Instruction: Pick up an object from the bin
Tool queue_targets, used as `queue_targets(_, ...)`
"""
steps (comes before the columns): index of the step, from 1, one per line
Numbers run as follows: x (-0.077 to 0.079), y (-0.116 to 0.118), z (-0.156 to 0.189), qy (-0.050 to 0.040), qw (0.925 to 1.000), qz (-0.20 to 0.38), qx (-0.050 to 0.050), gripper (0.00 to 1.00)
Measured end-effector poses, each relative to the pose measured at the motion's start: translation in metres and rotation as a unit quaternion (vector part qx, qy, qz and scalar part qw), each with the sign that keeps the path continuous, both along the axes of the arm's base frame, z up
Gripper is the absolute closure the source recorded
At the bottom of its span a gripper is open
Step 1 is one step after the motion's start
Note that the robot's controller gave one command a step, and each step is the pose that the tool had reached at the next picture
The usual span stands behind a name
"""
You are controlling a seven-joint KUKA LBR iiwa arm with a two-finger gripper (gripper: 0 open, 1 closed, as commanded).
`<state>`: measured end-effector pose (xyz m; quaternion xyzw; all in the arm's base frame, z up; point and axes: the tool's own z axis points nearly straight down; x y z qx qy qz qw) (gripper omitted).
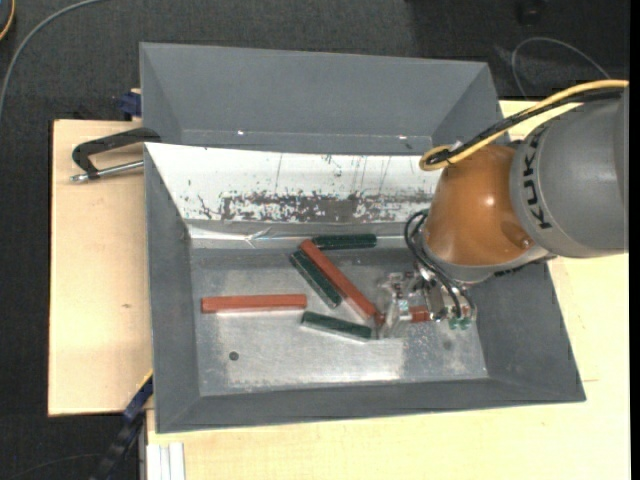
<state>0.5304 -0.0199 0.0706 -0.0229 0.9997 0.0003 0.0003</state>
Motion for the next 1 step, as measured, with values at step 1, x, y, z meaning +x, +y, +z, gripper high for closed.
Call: queue_targets(1, -0.0187, 0.0285, 0.1662, -0.0061, 0.9937, 0.112, 0.0, 1.0)
